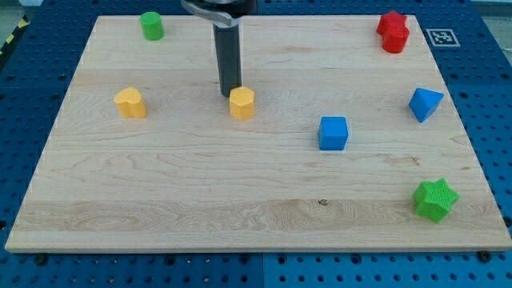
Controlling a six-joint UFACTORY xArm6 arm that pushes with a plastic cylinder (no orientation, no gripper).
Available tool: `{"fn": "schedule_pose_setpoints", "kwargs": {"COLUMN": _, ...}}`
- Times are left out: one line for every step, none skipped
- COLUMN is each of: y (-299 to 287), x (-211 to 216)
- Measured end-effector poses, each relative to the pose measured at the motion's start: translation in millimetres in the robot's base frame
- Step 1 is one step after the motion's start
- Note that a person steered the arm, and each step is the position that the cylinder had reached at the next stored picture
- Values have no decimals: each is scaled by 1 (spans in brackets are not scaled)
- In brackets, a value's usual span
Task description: Move your arm closer to the blue cube
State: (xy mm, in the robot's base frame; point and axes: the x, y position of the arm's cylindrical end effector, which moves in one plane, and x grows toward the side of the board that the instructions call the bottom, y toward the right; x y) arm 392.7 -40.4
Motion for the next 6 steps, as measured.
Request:
{"fn": "schedule_pose_setpoints", "kwargs": {"y": 8, "x": 0}}
{"fn": "schedule_pose_setpoints", "kwargs": {"y": 44, "x": -13}}
{"fn": "schedule_pose_setpoints", "kwargs": {"y": 63, "x": 0}}
{"fn": "schedule_pose_setpoints", "kwargs": {"y": 63, "x": 33}}
{"fn": "schedule_pose_setpoints", "kwargs": {"y": 63, "x": 64}}
{"fn": "schedule_pose_setpoints", "kwargs": {"y": 80, "x": 90}}
